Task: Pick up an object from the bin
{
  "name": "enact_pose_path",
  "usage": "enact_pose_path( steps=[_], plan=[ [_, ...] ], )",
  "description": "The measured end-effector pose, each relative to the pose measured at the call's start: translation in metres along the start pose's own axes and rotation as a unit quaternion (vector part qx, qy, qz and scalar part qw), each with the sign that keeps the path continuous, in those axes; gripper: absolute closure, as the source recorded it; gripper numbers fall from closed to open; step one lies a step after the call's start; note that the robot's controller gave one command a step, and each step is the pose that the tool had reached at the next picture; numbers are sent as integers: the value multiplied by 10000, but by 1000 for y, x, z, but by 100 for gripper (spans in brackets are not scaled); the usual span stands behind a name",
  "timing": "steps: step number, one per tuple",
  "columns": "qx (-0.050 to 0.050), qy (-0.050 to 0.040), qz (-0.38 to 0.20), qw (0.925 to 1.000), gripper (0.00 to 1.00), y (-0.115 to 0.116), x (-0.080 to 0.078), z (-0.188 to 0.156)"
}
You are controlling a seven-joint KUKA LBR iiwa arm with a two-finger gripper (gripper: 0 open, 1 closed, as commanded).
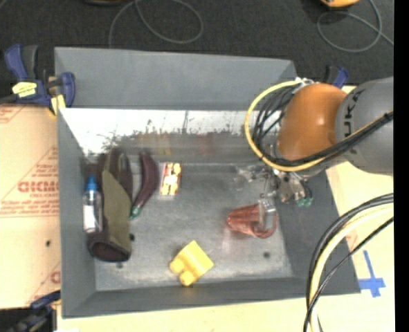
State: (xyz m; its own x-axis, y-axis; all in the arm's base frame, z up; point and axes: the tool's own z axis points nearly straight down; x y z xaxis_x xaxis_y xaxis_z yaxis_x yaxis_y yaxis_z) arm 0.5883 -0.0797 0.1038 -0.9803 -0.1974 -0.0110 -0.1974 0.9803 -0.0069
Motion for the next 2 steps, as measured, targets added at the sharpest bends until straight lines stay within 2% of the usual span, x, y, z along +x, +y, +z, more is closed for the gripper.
enact_pose_path(
  steps=[1,2],
  plan=[
    [-12,2,-338,9994,100,1,1,-4],
    [-12,11,-349,9994,100,1,2,-3]
  ],
)
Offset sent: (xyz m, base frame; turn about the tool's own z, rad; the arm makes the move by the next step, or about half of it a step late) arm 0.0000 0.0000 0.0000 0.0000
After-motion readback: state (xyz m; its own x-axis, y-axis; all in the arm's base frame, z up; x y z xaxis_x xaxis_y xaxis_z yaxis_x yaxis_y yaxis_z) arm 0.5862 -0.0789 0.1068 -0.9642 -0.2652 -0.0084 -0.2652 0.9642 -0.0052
